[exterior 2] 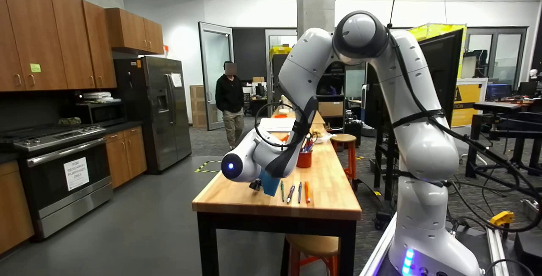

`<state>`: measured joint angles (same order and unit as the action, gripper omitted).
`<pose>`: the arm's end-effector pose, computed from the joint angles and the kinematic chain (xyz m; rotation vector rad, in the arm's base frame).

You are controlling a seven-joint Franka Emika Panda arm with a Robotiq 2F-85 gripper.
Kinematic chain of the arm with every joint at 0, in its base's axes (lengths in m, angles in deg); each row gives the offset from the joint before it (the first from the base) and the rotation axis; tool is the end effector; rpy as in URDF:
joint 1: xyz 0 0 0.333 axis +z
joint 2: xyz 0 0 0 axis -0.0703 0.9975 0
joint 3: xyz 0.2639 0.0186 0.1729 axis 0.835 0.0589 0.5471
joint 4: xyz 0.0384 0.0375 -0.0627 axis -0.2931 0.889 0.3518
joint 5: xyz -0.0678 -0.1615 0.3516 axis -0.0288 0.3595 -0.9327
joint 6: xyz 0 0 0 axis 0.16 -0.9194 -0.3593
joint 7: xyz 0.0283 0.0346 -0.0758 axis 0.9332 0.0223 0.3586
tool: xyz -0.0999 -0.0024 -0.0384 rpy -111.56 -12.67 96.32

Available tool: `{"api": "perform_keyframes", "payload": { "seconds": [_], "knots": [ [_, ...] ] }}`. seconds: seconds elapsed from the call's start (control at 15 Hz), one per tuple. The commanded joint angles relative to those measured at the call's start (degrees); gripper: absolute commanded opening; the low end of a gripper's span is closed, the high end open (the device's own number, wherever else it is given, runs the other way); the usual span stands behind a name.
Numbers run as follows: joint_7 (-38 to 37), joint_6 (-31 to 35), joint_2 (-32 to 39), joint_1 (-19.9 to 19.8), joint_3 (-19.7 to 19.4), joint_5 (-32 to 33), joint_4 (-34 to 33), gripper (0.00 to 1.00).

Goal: Place the green masking tape upright.

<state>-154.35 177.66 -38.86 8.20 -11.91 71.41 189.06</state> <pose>0.4830 0.1494 0.2189 2.0381 0.1398 0.4846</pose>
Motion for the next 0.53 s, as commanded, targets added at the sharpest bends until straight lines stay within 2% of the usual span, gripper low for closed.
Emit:
{"api": "perform_keyframes", "payload": {
  "seconds": [0.0, 0.47],
  "knots": [
    [-0.6, 2.0, -1.5, 0.1, 0.5, -1.5, 0.5, 1.00],
    [-0.1, 8.6, -5.2, -0.7, 0.4, -7.4, 0.1, 1.00]
  ]
}}
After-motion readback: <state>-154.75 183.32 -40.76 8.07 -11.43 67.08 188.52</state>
